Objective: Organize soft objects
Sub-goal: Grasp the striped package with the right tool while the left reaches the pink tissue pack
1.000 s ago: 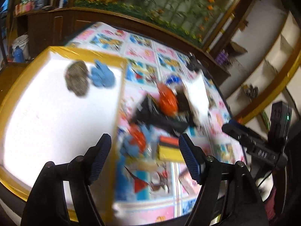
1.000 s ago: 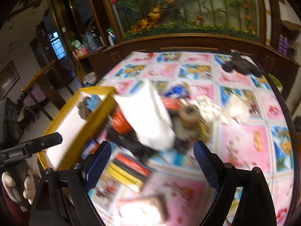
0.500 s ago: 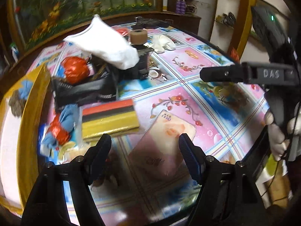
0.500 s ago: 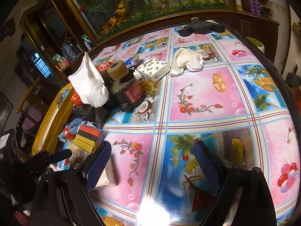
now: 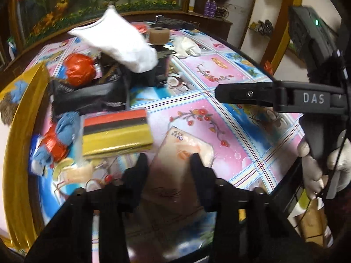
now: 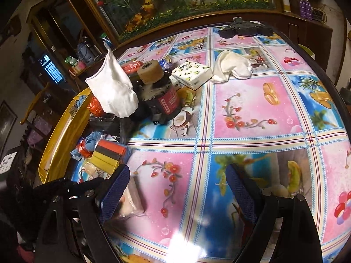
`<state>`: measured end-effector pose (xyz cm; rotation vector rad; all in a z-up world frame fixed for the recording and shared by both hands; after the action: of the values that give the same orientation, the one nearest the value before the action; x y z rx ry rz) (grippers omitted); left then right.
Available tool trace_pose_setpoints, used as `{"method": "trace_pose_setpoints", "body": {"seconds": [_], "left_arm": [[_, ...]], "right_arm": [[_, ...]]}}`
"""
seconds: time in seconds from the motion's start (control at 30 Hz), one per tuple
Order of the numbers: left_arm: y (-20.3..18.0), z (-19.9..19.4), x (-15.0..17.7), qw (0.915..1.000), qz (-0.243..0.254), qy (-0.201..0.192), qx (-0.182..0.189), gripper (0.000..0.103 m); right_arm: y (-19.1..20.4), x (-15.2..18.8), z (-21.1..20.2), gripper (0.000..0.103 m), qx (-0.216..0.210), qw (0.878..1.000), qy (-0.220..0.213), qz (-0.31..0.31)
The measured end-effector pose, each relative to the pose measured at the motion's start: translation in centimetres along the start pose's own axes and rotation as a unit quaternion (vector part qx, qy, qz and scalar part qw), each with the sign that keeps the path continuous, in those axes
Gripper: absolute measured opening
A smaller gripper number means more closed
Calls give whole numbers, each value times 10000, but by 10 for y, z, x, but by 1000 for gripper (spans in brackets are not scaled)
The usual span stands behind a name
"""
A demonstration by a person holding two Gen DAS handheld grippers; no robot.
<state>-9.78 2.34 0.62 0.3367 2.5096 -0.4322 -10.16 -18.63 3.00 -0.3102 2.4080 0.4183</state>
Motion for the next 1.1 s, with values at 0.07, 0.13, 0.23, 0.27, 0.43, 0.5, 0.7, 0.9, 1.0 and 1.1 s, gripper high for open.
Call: {"method": "trace_pose_setpoints", "body": {"seconds": [0.07,0.13,0.23,0.27,0.43,0.5,0.7,0.9,1.0,1.1], "left_arm": [[17,-10,4,9995,-284,-18,107,19],[36,-20,8,9982,-573,-69,154,19],[61,-31,13,9949,-976,-111,218,19],[69,-33,15,9936,-1095,-110,235,19],[90,-38,25,9875,-1514,-69,440,21],[90,-38,28,9877,-1502,-45,444,24],[85,-36,29,9901,-1371,-18,313,34],[77,-36,30,9915,-1294,8,99,34],[74,-35,30,9922,-1245,29,34,34],[68,-33,32,9928,-1195,51,-93,34]], "right_arm": [[4,-3,4,90,3,10000,18,-33],[8,-5,8,90,-10,10000,47,-60],[17,-11,22,90,-105,9998,142,-96],[23,-14,29,90,-149,9996,191,-130],[57,-32,57,90,-273,9973,399,-545],[76,-40,68,90,-291,9943,550,-862],[132,-49,110,90,7,9715,1034,-2133],[146,-53,138,71,124,9550,1275,-2674],[133,-52,130,59,-65,9610,1267,-2456],[116,-47,122,56,68,9648,1262,-2307]]}}
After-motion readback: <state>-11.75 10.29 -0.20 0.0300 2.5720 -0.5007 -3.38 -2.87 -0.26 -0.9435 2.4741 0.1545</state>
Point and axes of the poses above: each gripper's, at about its wrist camera, not at the fingertips, and z roughly the way its jaws point, y to its left, x to its underside, the point moved 3 cm from there along z, roughly the way its jaws point, and after that the axes turned 11 degrees about -z, right-handed, at the moved point
